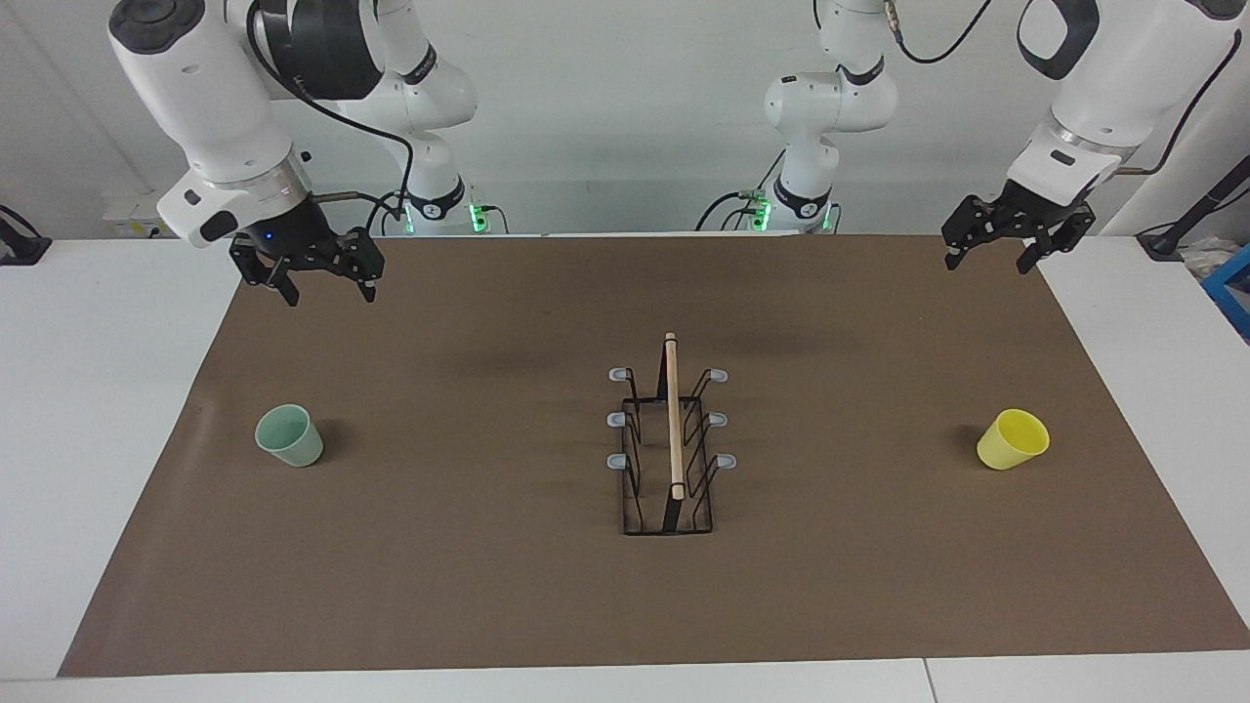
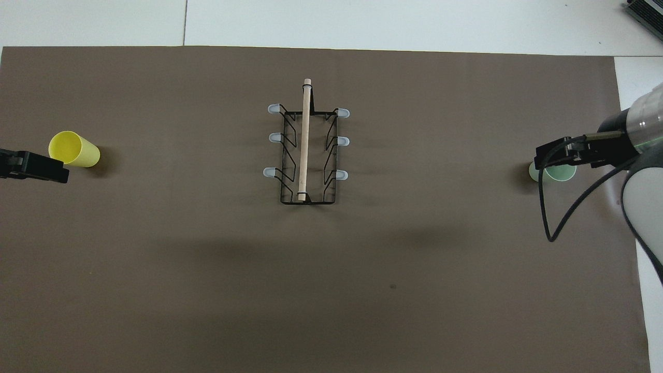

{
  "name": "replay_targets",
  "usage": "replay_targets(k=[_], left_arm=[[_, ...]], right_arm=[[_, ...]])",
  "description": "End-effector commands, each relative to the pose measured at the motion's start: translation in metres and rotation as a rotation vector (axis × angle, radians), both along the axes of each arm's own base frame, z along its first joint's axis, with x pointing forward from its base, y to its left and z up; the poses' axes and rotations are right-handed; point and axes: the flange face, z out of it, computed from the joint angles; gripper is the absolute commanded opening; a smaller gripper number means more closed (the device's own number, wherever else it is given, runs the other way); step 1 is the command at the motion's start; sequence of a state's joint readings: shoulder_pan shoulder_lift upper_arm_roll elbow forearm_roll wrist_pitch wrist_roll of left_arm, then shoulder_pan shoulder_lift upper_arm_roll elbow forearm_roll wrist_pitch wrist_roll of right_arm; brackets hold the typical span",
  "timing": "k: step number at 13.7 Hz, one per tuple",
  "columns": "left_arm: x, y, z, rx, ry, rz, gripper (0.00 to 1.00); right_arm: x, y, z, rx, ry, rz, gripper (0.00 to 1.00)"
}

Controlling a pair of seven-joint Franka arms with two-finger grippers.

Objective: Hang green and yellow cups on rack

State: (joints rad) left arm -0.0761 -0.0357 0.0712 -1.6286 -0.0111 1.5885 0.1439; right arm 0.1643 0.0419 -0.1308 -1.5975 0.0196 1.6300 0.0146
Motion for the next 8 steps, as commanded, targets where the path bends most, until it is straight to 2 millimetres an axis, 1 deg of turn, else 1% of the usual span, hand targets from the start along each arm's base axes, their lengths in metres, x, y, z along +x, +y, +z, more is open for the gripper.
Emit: replay_targets(k=[1,6,8], left_arm=[[-0.0067,0.0012,0.0018,0.011,-0.012,-0.003,1.0],[-0.008,0.0003,0.001,0.009,-0.007,-0.006,1.0],[-0.0089,-0.0006,0.0003,0.009,0.0,-0.003,1.0]], right_arm=[[-0.0007,-0.0004,0.0041,0.004,0.0,0.015,1.0],[-0.0007,-0.0005,0.0026,0.004,-0.002,0.015,1.0],[-0.0052,0.0011,0.0008,-0.045,0.027,0.03,1.0]])
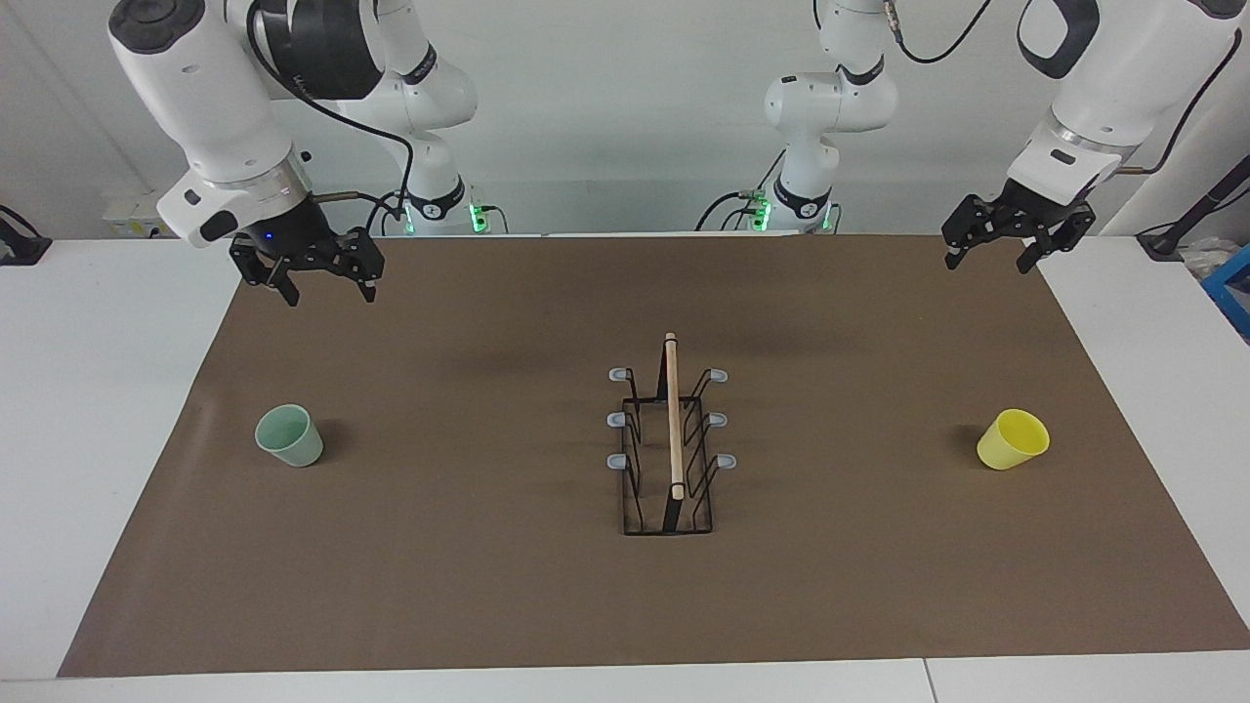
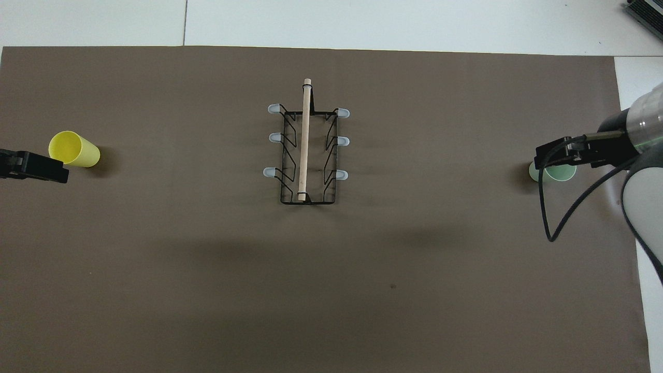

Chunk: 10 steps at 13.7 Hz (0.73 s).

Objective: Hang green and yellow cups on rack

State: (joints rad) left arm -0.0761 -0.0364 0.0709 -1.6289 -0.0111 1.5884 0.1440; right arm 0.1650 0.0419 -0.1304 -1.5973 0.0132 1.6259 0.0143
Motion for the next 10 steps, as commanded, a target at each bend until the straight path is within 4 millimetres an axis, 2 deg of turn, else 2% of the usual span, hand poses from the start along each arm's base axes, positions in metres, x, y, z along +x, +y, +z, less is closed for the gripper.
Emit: replay_targets(k=[1,3,6,10], left_arm=[[-0.01,-0.003,-0.001,0.009,0.01,-0.003,1.0],[-0.009,-0.003,-0.001,0.009,0.005,0.003,1.0],[-0.01,-0.007,0.0,0.01,0.007,-0.002,1.0],[-0.005,-0.007,-0.003,0.01,0.001,0.031,1.0]], right_arm=[[-0.006,0.003,0.001,-0.108,0.034,0.047,1.0],[-0.009,0.001,-0.003,-0.162,0.041,0.095,1.0],[-0.006,0.014,-0.028,-0.276,0.06,0.39,1.0],[0.003,-0.001,-0.061,-0.333,0.128,0.81,1.0]])
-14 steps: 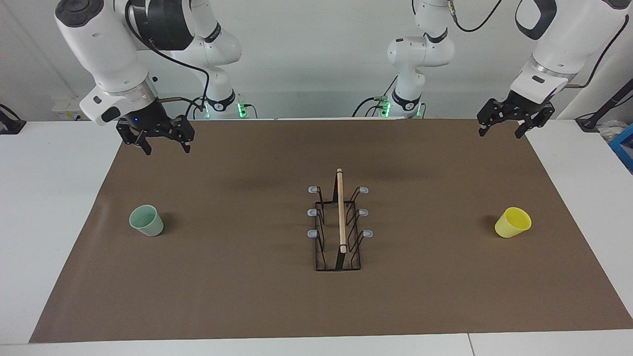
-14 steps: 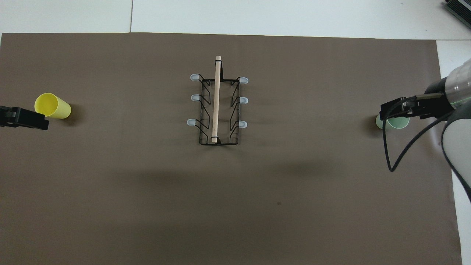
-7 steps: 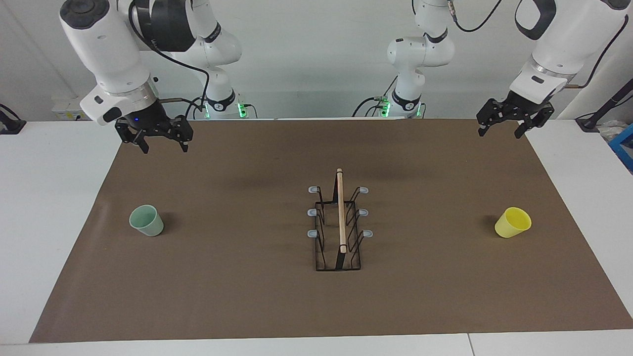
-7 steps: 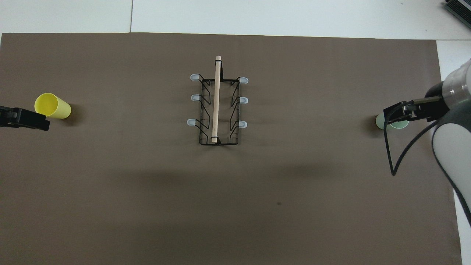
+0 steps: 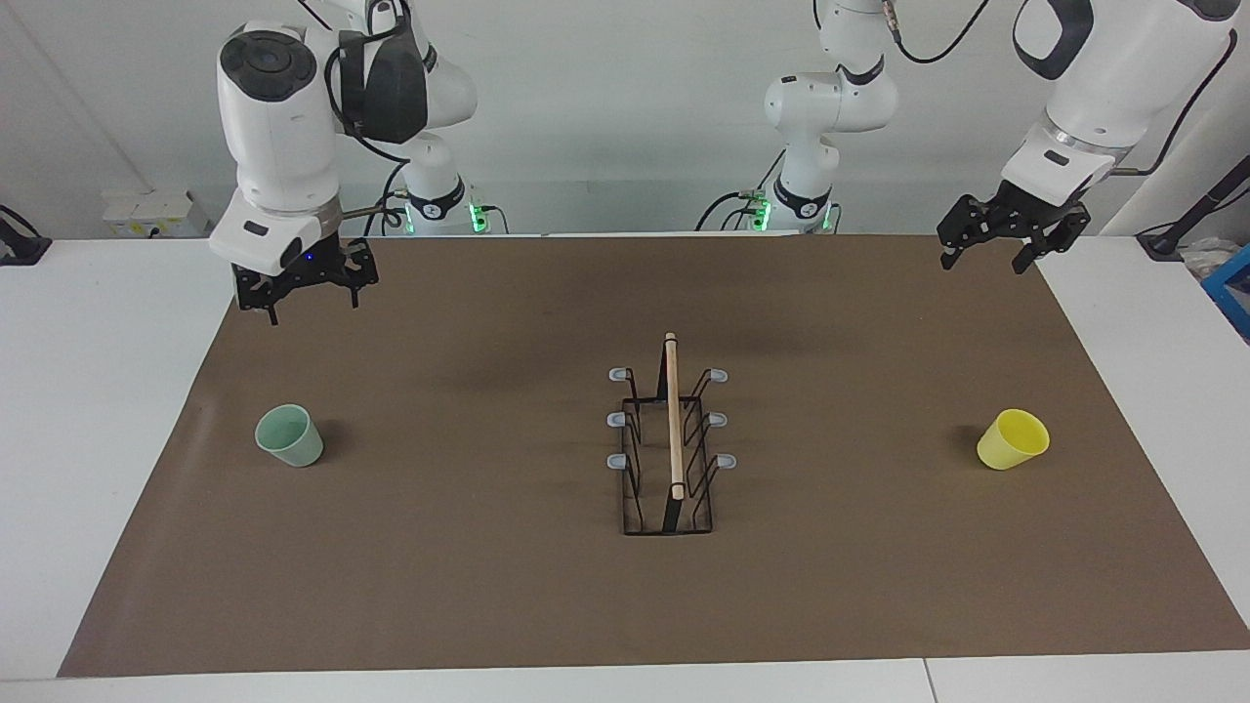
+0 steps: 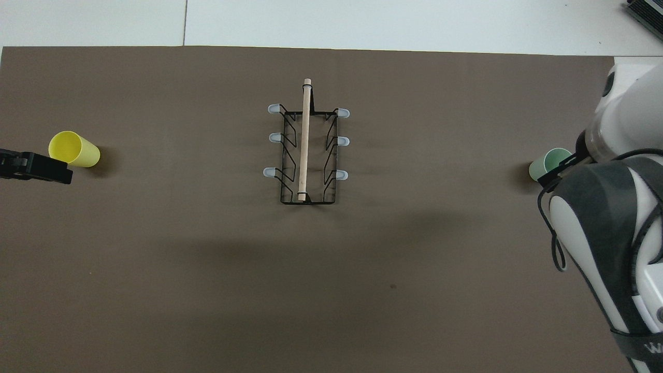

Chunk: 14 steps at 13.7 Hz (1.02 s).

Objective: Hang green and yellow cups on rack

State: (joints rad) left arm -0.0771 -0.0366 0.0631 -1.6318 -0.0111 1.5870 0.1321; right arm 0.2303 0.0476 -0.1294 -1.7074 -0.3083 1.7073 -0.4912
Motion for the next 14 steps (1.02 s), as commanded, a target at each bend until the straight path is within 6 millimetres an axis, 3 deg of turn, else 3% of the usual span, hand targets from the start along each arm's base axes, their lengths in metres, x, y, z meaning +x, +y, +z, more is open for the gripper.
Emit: replay_targets(k=[1,2,4,5,7,8,9,12,14], left_arm=[[-0.002,-0.002,-0.005,0.007,0.001,0.029,1.0],[0.0,-0.001,-0.007,0.0,0.005,0.037,1.0],[0.014,-0.002,-0.017,-0.012,0.02,0.084,1.0],[0.024,-0.002,-0.019,-0.01,0.019,0.125,1.0],[0.037,0.001,-0.028,-0.012,0.03,0.15,1.0],[0.048,0.015,-0.035,-0.016,0.037,0.192,1.0],[0.062,0.028,-0.041,-0.028,0.046,0.233,1.0],[0.096,0.045,-0.058,-0.032,0.048,0.357,1.0],[0.11,0.071,-0.073,-0.065,0.054,0.465,1.0]], right_arm=[[-0.001,-0.007,-0.031,-0.08,0.096,0.276,1.0],[-0.002,0.001,-0.044,-0.171,0.129,0.363,1.0],[-0.007,0.039,-0.077,-0.317,0.198,0.497,1.0],[-0.007,0.042,-0.085,-0.323,0.207,0.497,1.0],[-0.001,0.026,-0.094,-0.333,0.207,0.493,1.0],[0.002,0.019,-0.103,-0.34,0.223,0.497,1.0],[0.002,0.024,-0.106,-0.364,0.23,0.514,1.0],[0.003,0.008,-0.112,-0.363,0.248,0.537,1.0],[0.002,0.008,-0.117,-0.428,0.337,0.704,1.0]])
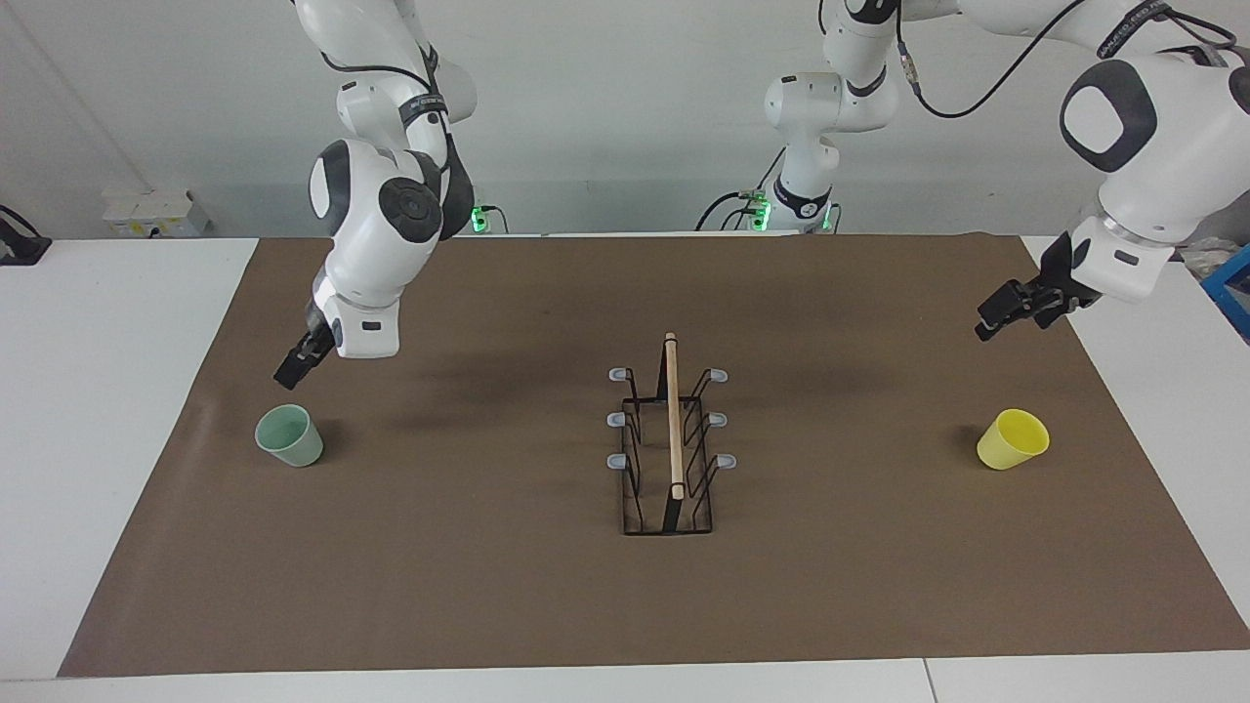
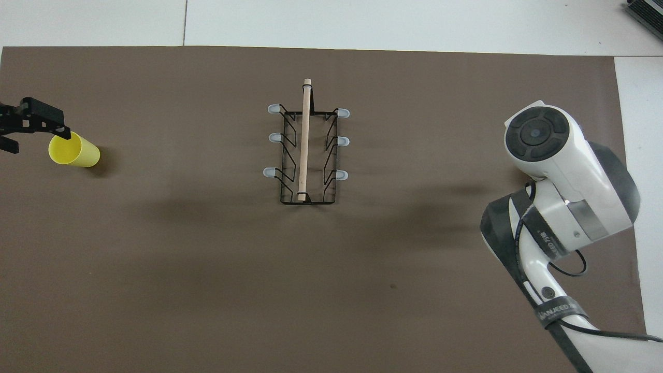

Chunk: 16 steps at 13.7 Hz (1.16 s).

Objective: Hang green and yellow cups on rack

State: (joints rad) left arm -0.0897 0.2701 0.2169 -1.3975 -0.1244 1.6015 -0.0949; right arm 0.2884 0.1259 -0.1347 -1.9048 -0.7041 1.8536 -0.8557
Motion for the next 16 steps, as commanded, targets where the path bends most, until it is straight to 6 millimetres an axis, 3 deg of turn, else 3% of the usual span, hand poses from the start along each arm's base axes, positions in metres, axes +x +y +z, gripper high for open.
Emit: replay_targets(k=[1,5,6,8,9,12,15,16], left_arm=[[0.031,0.019,-0.014,-0.019,0.001,0.139,1.0],[0.058,0.036,-0.056,0.032,0.043,0.259,1.0],[0.06,0.047,-0.063,0.025,0.049,0.322,1.0],[0.067,0.071,-0.102,0.02,0.092,0.492,1.0],[0.072,0.075,-0.111,0.006,0.085,0.562,1.0],[0.074,0.115,-0.139,-0.082,0.101,0.806,1.0],[0.069,0.143,-0.154,-0.153,0.134,0.962,1.0],[0.067,0.16,-0.171,-0.154,0.158,1.025,1.0]], right_arm=[[-0.003,0.005,-0.009,-0.116,0.118,0.232,1.0],[-0.002,0.042,-0.045,-0.204,0.157,0.386,1.0],[-0.003,0.041,-0.054,-0.207,0.169,0.385,1.0],[0.002,0.031,-0.069,-0.227,0.166,0.384,1.0],[0.003,0.034,-0.088,-0.247,0.177,0.381,1.0],[0.003,0.032,-0.146,-0.297,0.178,0.304,1.0],[0.002,0.025,-0.169,-0.323,0.169,0.275,1.0],[0.002,0.023,-0.176,-0.329,0.159,0.272,1.0]])
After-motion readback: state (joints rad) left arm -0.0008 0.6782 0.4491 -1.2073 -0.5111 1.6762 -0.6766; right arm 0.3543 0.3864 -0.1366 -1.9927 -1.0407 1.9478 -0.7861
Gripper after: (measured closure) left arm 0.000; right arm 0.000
